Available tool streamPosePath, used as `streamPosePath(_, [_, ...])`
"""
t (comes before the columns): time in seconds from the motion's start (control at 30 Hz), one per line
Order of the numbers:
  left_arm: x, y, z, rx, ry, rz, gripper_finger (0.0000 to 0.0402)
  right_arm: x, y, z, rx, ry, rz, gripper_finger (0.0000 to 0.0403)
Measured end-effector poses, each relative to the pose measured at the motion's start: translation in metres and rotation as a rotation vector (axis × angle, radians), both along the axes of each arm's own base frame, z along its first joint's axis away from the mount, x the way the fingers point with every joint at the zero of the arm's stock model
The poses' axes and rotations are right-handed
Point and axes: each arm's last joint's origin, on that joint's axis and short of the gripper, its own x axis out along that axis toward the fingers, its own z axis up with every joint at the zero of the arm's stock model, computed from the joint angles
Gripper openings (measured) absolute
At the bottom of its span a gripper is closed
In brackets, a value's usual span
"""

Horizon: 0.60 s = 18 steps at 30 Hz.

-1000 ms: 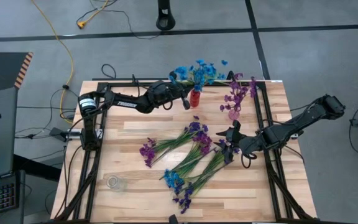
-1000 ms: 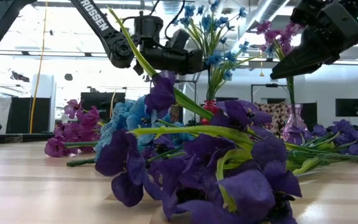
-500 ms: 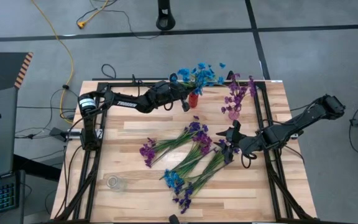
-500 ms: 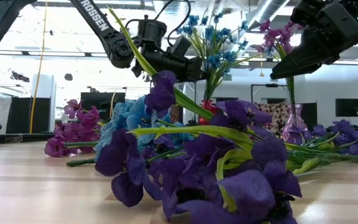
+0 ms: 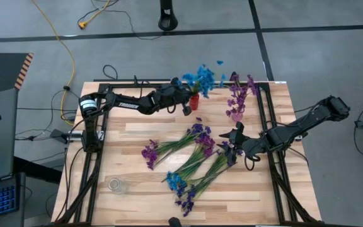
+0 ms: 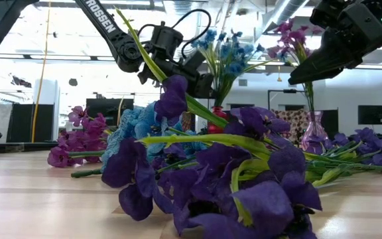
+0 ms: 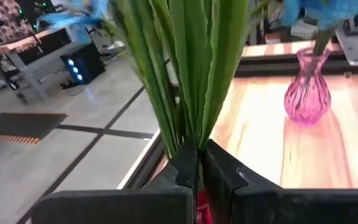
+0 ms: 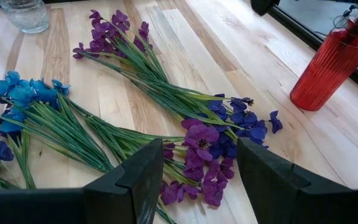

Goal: Sort flowers into vase by color
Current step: Put the top blue flowers into the red vase

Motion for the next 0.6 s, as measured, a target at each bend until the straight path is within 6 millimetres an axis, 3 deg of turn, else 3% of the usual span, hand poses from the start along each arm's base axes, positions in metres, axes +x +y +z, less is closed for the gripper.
streamPosePath(0.43, [-0.0029,0.0028,-0.0033,0.028,0.059,0.131,0.0001,0.0000,0.0000,0.0000,0.000,0.000,0.000,0.0230])
streamPosePath(0.6, [-0.0030,0.0030,-0.0036,0.017,0.054,0.137,0.0028,0.0000,0.0000,0.0000,0.000,0.000,0.000,0.0230])
